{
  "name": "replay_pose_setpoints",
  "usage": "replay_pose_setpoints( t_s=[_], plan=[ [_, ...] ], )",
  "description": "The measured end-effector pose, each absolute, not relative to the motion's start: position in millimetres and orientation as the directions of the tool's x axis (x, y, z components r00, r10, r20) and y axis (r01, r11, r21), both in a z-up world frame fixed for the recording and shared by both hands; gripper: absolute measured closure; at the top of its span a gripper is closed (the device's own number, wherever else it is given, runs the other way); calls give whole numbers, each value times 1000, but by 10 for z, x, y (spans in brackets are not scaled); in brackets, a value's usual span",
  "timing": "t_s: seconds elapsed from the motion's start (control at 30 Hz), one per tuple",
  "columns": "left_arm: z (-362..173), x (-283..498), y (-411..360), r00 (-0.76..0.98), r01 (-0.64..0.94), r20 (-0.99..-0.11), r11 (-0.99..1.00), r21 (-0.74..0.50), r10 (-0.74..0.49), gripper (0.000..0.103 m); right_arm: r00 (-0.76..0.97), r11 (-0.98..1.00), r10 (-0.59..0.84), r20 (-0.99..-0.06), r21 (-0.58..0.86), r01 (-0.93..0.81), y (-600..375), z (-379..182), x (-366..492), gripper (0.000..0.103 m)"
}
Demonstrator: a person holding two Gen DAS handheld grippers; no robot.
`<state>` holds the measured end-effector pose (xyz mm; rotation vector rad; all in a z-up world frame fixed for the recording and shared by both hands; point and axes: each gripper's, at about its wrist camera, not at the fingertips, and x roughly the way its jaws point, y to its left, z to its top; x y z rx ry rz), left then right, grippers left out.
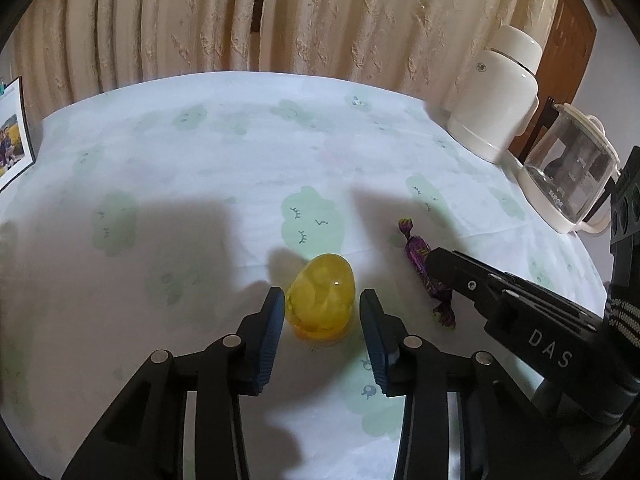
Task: Organize snacks
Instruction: 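Hold the purple candy in the right tool while the left tool grasps the yellow plastic egg, then carry the yellow egg into the basket and open the left tool while the right tool holds the purple candy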
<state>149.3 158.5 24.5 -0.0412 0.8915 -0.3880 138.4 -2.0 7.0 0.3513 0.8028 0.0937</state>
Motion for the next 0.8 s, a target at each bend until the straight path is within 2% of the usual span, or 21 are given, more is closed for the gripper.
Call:
replay_pose_setpoints(
  t_s=[0.3, 0.8],
  plan=[
    [333, 1443, 1624, 576, 331, -719, 915, -231, -389, 68, 694, 938, 215, -687, 344, 49, -15, 72, 1382, 86],
    [755, 1246, 2008, 728, 212, -622, 958, -194, -287, 68, 696, 937, 217, -685, 345, 47, 9, 84, 1364, 86]
  ],
)
